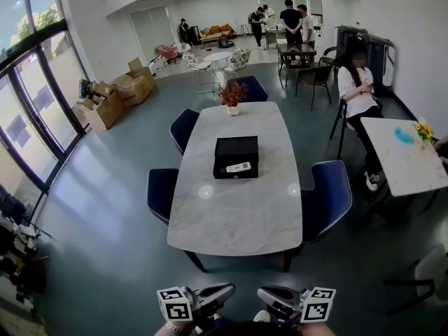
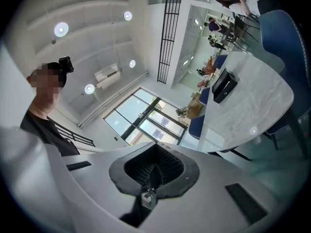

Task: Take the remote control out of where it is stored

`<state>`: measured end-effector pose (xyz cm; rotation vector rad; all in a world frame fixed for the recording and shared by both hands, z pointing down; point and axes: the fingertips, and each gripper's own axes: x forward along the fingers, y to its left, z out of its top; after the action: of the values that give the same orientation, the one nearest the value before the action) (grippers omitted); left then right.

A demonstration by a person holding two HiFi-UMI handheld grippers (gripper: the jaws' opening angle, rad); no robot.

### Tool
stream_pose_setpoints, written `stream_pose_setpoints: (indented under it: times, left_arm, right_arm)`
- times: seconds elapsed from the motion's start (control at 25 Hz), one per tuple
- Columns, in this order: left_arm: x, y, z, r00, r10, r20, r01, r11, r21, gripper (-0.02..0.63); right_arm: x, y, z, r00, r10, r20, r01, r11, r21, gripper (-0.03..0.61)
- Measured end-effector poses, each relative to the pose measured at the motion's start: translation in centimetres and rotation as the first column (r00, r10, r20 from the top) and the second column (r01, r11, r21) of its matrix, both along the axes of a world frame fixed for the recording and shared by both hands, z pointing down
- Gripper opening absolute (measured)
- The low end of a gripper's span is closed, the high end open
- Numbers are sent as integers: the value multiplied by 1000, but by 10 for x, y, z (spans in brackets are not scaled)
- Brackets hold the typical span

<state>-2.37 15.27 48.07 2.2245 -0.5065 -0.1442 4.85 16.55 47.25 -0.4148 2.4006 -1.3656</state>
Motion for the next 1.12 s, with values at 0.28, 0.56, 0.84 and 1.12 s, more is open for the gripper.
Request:
stream_pose_setpoints:
  times: [0.28,0.56,0.84,1.12]
  left_arm:
    - [17,-13,2,1000,15,12,-15,1000,-11,8]
    - [16,-46,7,1000,19,18,-19,1000,-25,8]
    - [8,-110,11,997,63,37,-63,998,-10,8]
    - [-6,-189,22,993,103,56,-102,995,-22,8]
  right_arm:
    - [17,-11,1,999,26,18,-26,1000,-15,8]
    - [37,-26,-1,995,96,24,-96,995,-12,8]
    - [52,-59,1,976,216,25,-215,976,-29,8]
    - [47,-120,3,953,303,23,-302,953,-34,8]
